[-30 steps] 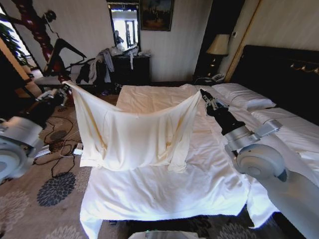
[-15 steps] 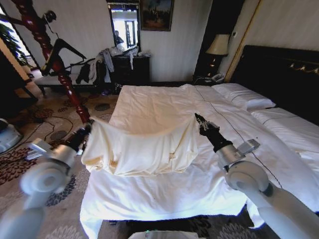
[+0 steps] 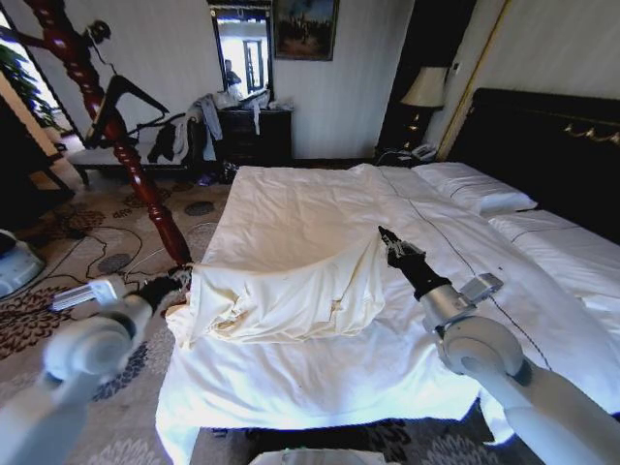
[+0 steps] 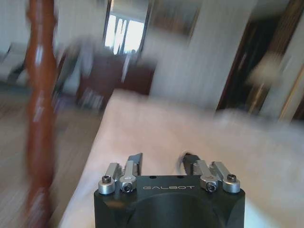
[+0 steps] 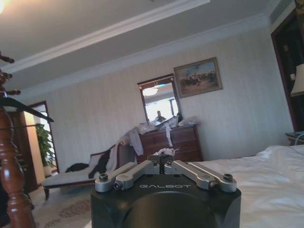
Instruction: Pick up the clothes from the bed and hang them on the clothes hanger.
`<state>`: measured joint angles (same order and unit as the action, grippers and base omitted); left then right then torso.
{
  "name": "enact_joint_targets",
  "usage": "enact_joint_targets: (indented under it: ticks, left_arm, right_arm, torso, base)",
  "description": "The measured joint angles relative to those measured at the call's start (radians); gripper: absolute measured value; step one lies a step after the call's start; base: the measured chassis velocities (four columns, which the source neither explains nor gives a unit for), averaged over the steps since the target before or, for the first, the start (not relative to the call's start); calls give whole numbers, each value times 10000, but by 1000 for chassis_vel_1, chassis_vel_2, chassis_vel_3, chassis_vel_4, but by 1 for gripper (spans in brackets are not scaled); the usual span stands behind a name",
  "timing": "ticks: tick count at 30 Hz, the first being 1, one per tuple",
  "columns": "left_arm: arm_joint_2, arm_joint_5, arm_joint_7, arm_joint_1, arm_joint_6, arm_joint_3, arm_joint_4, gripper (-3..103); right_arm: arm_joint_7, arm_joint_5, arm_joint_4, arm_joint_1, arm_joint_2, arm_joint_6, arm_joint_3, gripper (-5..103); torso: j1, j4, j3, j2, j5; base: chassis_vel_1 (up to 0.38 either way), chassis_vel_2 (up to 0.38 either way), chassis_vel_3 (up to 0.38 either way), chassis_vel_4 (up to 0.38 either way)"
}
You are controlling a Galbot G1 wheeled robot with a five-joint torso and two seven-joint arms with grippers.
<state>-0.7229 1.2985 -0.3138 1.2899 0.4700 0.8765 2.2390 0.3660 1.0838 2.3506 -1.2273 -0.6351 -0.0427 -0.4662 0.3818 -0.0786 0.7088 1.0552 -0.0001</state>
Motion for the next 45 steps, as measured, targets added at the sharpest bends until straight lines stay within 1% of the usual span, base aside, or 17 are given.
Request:
enact_joint_targets:
  ticks: [2, 6, 9, 10, 11, 13, 16, 19, 22, 23, 24, 27, 30, 31, 37, 41, 45]
  left_arm:
    - [501, 423, 301, -258, -967, 508, -124, 62]
    - [951, 1030, 443, -199, -1074, 934, -53, 73]
    - [1097, 1507, 550, 240, -467, 793, -52, 89]
    - [1097, 1507, 550, 240, -467, 793, -52, 89]
    - [1074, 2035, 537, 460, 161, 591, -55, 89]
    - [821, 2080, 708, 347, 478, 251, -126, 98]
    - [738, 1942, 767, -23, 165, 271, -206, 100]
    - [1006, 1283, 717, -485, -400, 498, -499, 100]
    - [2126, 537, 704, -1425, -881, 681, -1391, 100]
    - [2770, 563, 613, -2063, -958, 612, -1950, 100]
    - [2770, 563, 613, -2063, -958, 612, -1950, 100]
    - [4174, 807, 806, -3502, -1073, 254, -3491, 100]
    - [4697, 948, 1003, -3888, -1131, 209, -4146, 100]
    - [5246, 1097, 1171, -4088, -1132, 218, -4741, 100]
    - [6752, 1180, 1174, -3811, -657, 417, -6033, 100]
    - [7158, 1041, 1585, -3485, -846, 383, -6390, 100]
    - [6724, 1308, 1692, -3381, -903, 307, -5806, 100]
  right_arm:
    - [123, 1, 13, 152, 97, -152, 3, 0]
    - [135, 17, 14, 246, 123, -181, 6, 0]
    - [141, 18, -50, 343, 32, -203, 62, 0]
    - [141, 18, -50, 343, 32, -203, 62, 0]
    - [143, 2, -74, 350, -9, -210, 71, 0]
    - [146, -26, -121, 392, -68, -211, 83, 0]
    - [147, -21, -176, 517, -102, -210, 152, 0]
    - [147, -13, -276, 645, -117, -194, 254, 0]
    - [113, -44, -389, 726, -206, -89, 305, 0]
    - [92, -55, -434, 816, -325, -59, 351, 0]
    - [92, -55, -434, 816, -325, -59, 351, 0]
    - [10, -91, -509, 1122, -733, -2, 555, 0]
    - [-109, -186, -545, 1191, -873, 45, 666, 0]
    - [-279, -327, -578, 1224, -976, 110, 781, 0]
    - [-452, -507, -580, 1294, -1216, 152, 1142, 0]
    - [-456, -557, -566, 1257, -1328, 152, 1165, 0]
    - [-452, -565, -562, 1174, -1407, 151, 1084, 0]
  torso:
    - [2, 5, 1, 0, 1]
    - [1, 11, 1, 0, 2]
    - [1, 4, 1, 0, 2]
    - [1, 4, 1, 0, 2]
    - [2, 10, 2, -1, -2]
    - [0, 10, 1, 0, -6]
    - [0, 1, 0, 0, -2]
    - [1, 9, 2, -1, 1]
    - [0, 6, 1, 0, -5]
    - [1, 6, 1, 0, 0]
    - [1, 6, 1, 0, 0]
    - [2, 0, 1, 0, -1]
    - [2, 9, 2, -1, 2]
    - [0, 15, 0, 0, -2]
    - [0, 9, 1, 0, 2]
    - [-1, 10, 0, 0, 1]
    - [0, 9, 0, 0, 3]
  base:
    - [0, 0, 0, 0]
    - [0, 0, 0, 0]
    - [0, 0, 0, 0]
    - [0, 0, 0, 0]
    - [0, 0, 0, 0]
    - [0, 0, 0, 0]
    - [0, 0, 0, 0]
    - [0, 0, 0, 0]
    - [0, 0, 0, 0]
    - [0, 0, 0, 0]
    - [0, 0, 0, 0]
    - [0, 0, 0, 0]
    - [0, 0, 0, 0]
    - [0, 0, 0, 0]
    - [0, 0, 0, 0]
    - [0, 0, 0, 0]
    - [0, 0, 0, 0]
